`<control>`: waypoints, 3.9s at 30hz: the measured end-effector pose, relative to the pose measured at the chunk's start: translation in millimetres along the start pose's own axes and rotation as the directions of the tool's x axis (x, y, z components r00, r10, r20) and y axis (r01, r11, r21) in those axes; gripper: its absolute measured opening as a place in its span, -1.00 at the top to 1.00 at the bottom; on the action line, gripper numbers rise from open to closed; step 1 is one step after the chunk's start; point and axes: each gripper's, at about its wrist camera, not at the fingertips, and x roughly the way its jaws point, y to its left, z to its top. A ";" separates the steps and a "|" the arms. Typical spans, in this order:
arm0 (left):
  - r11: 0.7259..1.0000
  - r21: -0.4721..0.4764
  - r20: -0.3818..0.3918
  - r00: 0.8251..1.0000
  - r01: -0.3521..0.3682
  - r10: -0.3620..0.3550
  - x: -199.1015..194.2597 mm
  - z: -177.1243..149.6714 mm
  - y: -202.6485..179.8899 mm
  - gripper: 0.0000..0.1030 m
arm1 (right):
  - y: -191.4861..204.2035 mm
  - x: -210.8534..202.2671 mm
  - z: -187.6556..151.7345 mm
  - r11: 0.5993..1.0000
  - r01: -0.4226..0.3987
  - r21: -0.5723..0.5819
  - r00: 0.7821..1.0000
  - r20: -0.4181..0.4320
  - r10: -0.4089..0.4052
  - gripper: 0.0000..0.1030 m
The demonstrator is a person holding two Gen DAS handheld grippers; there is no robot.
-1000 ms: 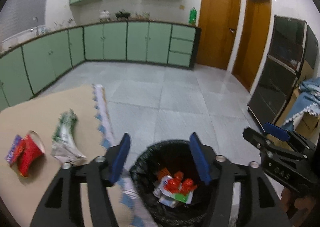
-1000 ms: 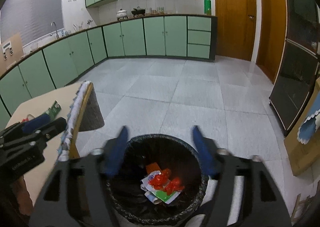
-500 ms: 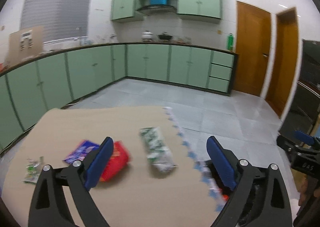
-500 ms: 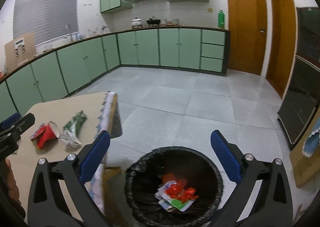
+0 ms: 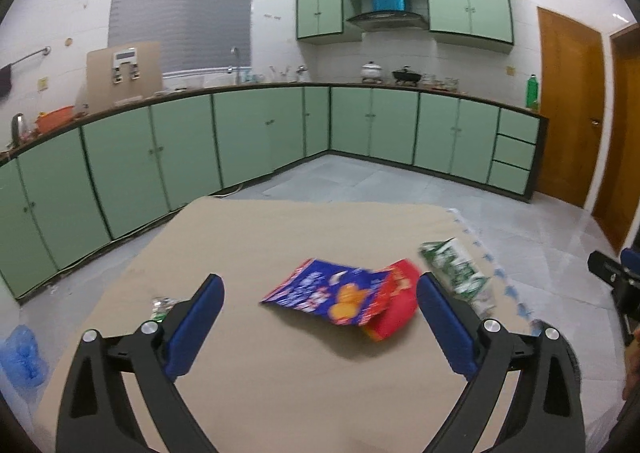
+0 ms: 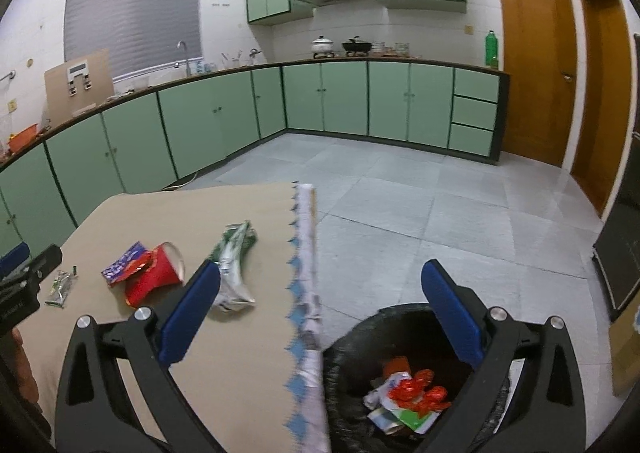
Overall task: Collect trash
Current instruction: 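Move both open tools back over the table toward the snack packets, then grasp the clear green snack packet with the left tool, then close the right tool on the blue snack bag and lift it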
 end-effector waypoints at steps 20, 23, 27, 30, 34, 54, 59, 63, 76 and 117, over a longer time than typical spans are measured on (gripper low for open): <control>0.985 -0.084 -0.158 0.978 -0.153 0.139 70.5 -32.5 100.9 -0.83 | 100.5 46.5 1.0 0.991 -0.102 -0.091 0.994 -0.043 0.099 -0.90; 0.986 -0.082 -0.176 0.976 -0.145 0.129 74.9 -32.4 104.8 -0.82 | 114.6 54.3 1.0 0.988 -0.114 -0.107 0.993 -0.053 0.108 -0.90; 0.989 -0.080 -0.217 0.970 -0.127 0.107 83.4 -34.1 111.1 -0.82 | 134.9 66.7 0.7 0.982 -0.134 -0.133 0.989 -0.074 0.125 -0.90; 0.987 -0.107 -0.253 0.964 -0.119 0.089 89.2 -36.0 117.1 -0.82 | 147.2 74.9 0.2 0.978 -0.154 -0.143 0.986 -0.091 0.142 -0.90; 0.983 -0.136 -0.301 0.951 -0.124 0.078 98.5 -40.1 123.3 -0.81 | 162.9 81.9 -0.3 0.974 -0.171 -0.151 0.982 -0.105 0.156 -0.90; 0.980 -0.154 -0.350 0.934 -0.126 0.065 104.2 -41.3 129.5 0.82 | 185.8 94.0 20.7 0.949 -0.247 -0.195 0.968 -0.094 0.232 -0.90; 0.978 -0.162 -0.336 0.939 -0.133 0.072 97.9 -35.3 129.0 0.85 | 197.7 109.9 30.0 0.935 -0.284 -0.212 0.957 -0.118 0.264 -0.89; 0.974 -0.168 -0.335 0.938 -0.150 0.087 97.6 -33.0 133.5 0.88 | 203.7 123.9 30.8 0.932 -0.297 -0.208 0.951 -0.155 0.268 -0.89; 0.977 -0.151 -0.366 0.927 -0.149 0.084 105.8 -38.4 123.2 0.88 | 212.4 130.2 8.4 0.916 -0.335 -0.219 0.929 -0.238 0.283 -0.72; 0.976 -0.146 -0.364 0.926 -0.160 0.097 97.6 -39.8 135.6 0.88 | 225.2 112.3 -7.8 0.848 -0.500 -0.173 0.830 -0.375 0.413 0.95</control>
